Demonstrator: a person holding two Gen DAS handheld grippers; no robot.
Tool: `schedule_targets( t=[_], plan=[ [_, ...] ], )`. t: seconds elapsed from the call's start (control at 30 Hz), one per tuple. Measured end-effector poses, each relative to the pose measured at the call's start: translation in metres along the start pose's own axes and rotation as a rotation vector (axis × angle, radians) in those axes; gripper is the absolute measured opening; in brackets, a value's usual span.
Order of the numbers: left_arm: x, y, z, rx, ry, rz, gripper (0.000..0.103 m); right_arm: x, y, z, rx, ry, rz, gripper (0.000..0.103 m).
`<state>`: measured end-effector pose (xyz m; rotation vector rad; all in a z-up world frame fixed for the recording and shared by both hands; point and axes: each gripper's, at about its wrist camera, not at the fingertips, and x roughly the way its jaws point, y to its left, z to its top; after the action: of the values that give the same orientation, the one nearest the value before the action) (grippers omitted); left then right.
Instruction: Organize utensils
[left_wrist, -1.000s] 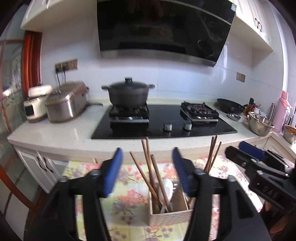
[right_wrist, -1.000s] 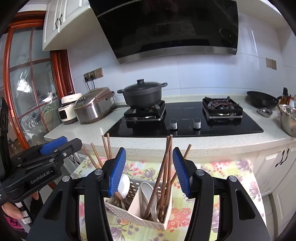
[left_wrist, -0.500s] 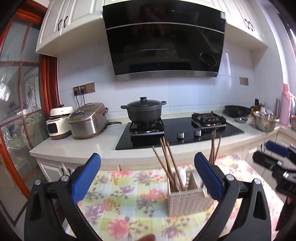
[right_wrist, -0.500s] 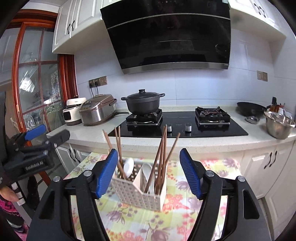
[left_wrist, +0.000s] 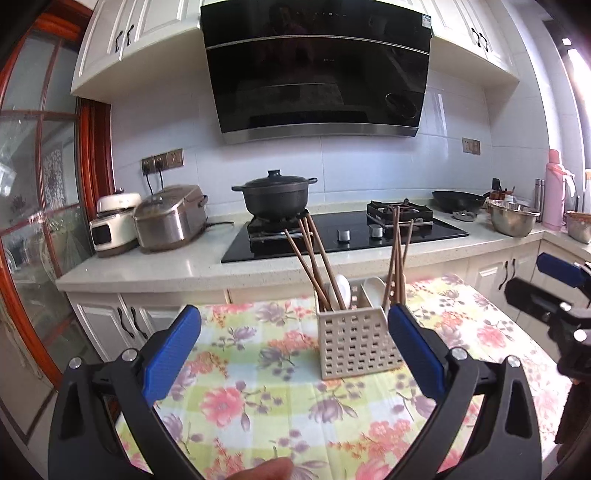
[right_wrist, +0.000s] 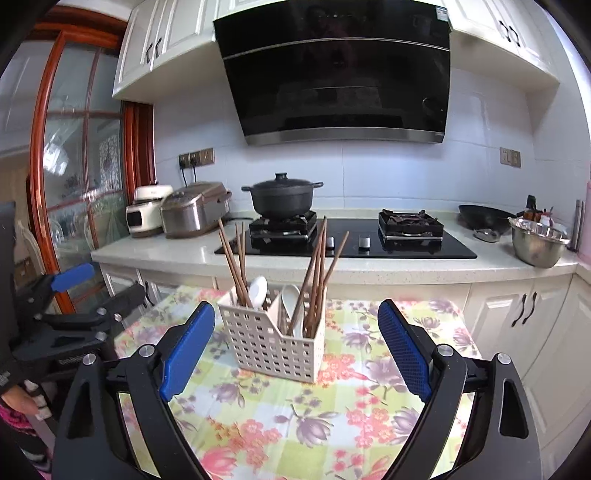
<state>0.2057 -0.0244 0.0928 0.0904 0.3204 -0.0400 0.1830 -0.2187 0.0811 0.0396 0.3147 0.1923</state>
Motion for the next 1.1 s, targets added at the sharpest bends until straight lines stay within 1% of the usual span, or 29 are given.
schedule_targets(
  t=[0.17, 0.27, 0.37, 0.5, 0.57, 0.67, 0.83, 1.1],
  plan=[
    [-0.003, 0.009, -0.016, -0.077, 0.056, -0.061, 0.098, 0.001, -0.003, -0.011, 0.015, 0.042, 0.015, 0.084],
    [-0.002, 0.011, -0.02, -0.103, 0.078, -0.092, 0.098, -0.001, 0.001, -0.01, 0.007, 0.042, 0.01, 0.084],
    [-0.004, 0.01, -0.022, -0.105, 0.069, -0.089, 0.098, -0.002, 0.004, -0.01, -0.006, 0.046, 0.01, 0.084],
    [-0.005, 0.012, -0.022, -0.114, 0.07, -0.107, 0.098, 0.0, 0.004, -0.012, 0.001, 0.058, 0.017, 0.084],
    [-0.005, 0.01, -0.022, -0.112, 0.073, -0.114, 0.098, 0.001, 0.005, -0.014, 0.0, 0.062, 0.016, 0.084],
    [-0.006, 0.008, -0.022, -0.104, 0.073, -0.106, 0.098, 0.002, 0.005, -0.014, 0.0, 0.065, 0.019, 0.084],
    [-0.006, 0.005, -0.022, -0.091, 0.081, -0.121, 0.098, 0.002, 0.005, -0.015, 0.0, 0.065, 0.019, 0.084],
    [-0.005, 0.006, -0.023, -0.097, 0.086, -0.112, 0.098, 0.001, 0.008, -0.015, -0.005, 0.064, 0.02, 0.084]
  ],
)
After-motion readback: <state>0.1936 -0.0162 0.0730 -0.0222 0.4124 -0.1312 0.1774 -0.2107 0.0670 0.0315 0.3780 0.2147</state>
